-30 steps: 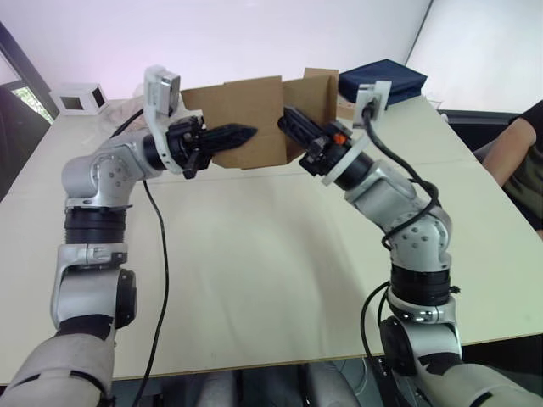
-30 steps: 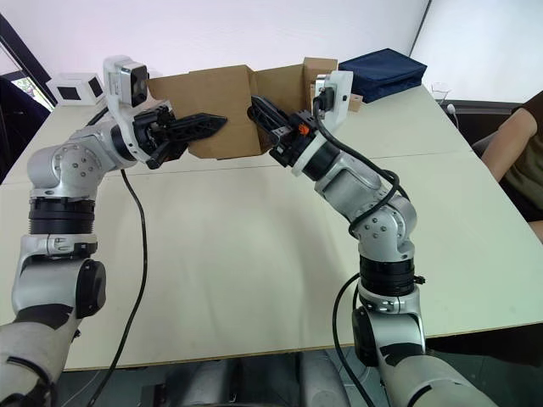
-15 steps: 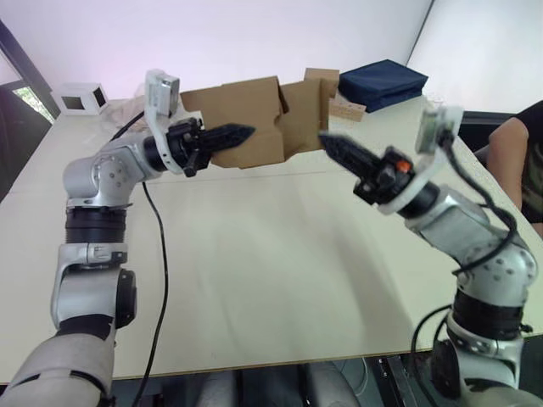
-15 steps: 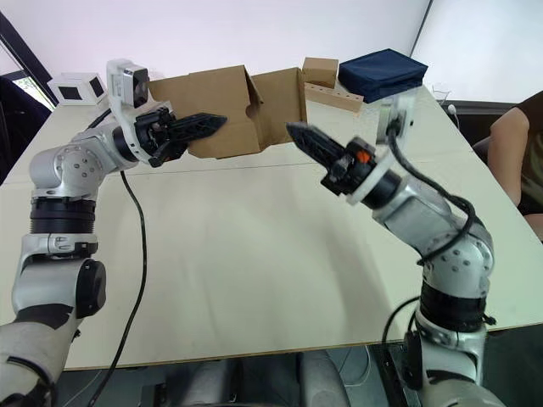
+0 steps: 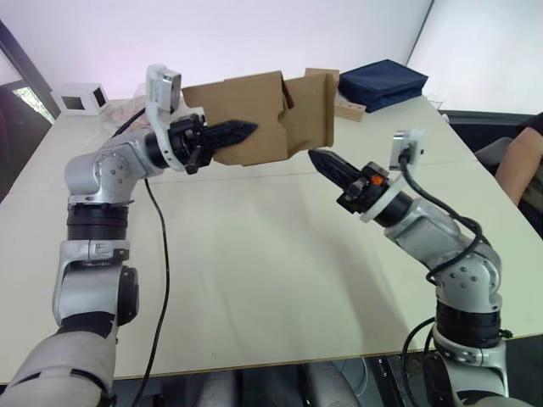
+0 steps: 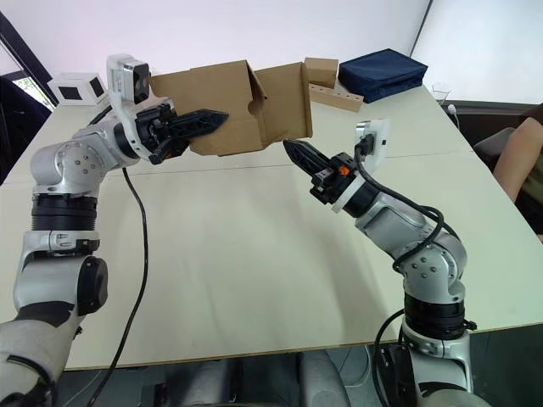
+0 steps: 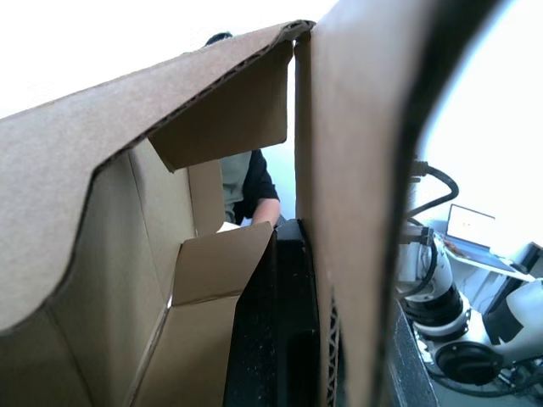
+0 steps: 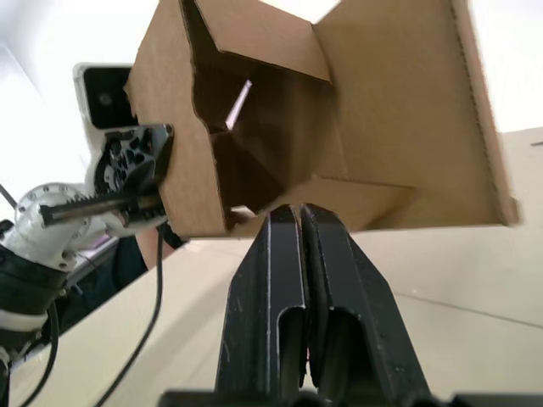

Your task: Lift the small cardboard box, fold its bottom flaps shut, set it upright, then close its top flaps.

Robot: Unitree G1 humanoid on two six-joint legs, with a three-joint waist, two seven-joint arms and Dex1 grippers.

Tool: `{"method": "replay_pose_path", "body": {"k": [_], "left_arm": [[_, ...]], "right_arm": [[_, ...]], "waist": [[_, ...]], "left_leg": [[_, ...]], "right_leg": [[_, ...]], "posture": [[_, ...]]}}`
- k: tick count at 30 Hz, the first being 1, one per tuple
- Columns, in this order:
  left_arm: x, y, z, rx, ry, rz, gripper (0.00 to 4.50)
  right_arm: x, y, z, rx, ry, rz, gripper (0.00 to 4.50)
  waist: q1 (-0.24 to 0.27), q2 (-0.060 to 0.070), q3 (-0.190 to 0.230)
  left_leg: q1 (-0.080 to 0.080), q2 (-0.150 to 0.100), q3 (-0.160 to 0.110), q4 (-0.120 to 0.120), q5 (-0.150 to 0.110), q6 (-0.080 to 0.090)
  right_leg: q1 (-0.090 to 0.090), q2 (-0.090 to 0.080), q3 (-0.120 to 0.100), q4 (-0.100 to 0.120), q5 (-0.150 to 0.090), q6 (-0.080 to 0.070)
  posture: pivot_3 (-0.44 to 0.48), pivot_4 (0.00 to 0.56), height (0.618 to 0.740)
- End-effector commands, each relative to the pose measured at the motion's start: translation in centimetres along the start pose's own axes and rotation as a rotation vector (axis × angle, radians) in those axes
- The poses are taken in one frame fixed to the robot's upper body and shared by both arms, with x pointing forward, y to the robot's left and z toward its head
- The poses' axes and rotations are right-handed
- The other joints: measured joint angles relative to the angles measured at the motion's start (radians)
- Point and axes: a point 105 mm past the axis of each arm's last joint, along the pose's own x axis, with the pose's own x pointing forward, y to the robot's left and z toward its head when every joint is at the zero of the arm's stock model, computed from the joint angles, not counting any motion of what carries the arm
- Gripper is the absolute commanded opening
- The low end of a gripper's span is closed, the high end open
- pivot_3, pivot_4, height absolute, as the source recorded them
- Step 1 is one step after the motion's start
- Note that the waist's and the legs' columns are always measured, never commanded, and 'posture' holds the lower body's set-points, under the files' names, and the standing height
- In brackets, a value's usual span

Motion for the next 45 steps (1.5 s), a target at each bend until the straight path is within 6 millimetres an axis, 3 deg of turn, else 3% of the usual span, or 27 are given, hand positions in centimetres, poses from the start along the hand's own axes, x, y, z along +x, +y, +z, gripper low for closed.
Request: {"method": "replay_pose_path", "body": {"k": [1, 12, 29, 39, 42, 45], "left_arm": [[0.6, -1.1, 1.2, 0.044, -0.007, -0.047, 0.0], [0.9, -1.3, 0.7, 0.025, -0.015, -0.058, 0.0], [0.7, -1.7, 0.7, 0.018, -0.008, -0.072, 0.0], [0.5, -1.7, 0.9, 0.036, -0.021, -0.062, 0.0], [0.5, -1.8, 1.1, 0.041, -0.024, -0.064, 0.0], [0.5, -1.9, 1.2, 0.045, -0.027, -0.069, 0.0]], "right_arm": [[0.8, 0.9, 0.9, -0.018, -0.046, 0.044, 0.07], [2.5, 2.3, 0.2, 0.008, -0.044, 0.124, 0.07], [2.7, 3.6, -0.7, -0.015, 0.022, 0.2, 0.07], [-1.4, 3.5, 3.2, -0.045, 0.06, 0.27, 0.07], [-2.4, 2.5, 4.7, -0.01, 0.035, 0.249, 0.07], [-3.3, -0.5, 6.9, 0.021, -0.079, 0.131, 0.07]], "waist": [[0.0, 0.0, 0.0], [0.0, 0.0, 0.0], [-0.001, 0.0, 0.0], [0.002, 0.0, 0.0], [0.001, 0.0, 0.0], [0.001, 0.0, 0.0]], "left_leg": [[0.0, 0.0, 0.0, 0.0, 0.0, 0.0], [0.0, 0.0, 0.0, 0.0, 0.0, 0.0], [0.0, 0.0, 0.0, 0.0, 0.0, -0.001], [0.0, 0.0, 0.0, 0.0, 0.0, 0.001], [0.0, 0.0, 0.0, 0.0, -0.001, 0.003], [0.0, 0.0, 0.0, 0.0, -0.002, 0.003]], "right_leg": [[0.0, 0.0, 0.0, 0.0, 0.0, 0.0], [0.0, 0.0, 0.0, 0.0, 0.0, 0.0], [0.0, 0.0, 0.0, 0.0, 0.0, 0.0], [0.0, -0.001, 0.0, 0.0, 0.0, 0.0], [0.0, 0.0, 0.0, 0.0, 0.0, 0.0], [0.0, 0.0, 0.0, 0.0, 0.0, 0.0]], "posture": [[0.0, 0.15, 0.74], [0.0, 0.15, 0.74], [0.0, 0.15, 0.74], [0.0, 0.15, 0.74], [0.0, 0.15, 0.74], [0.0, 0.15, 0.74]]}}
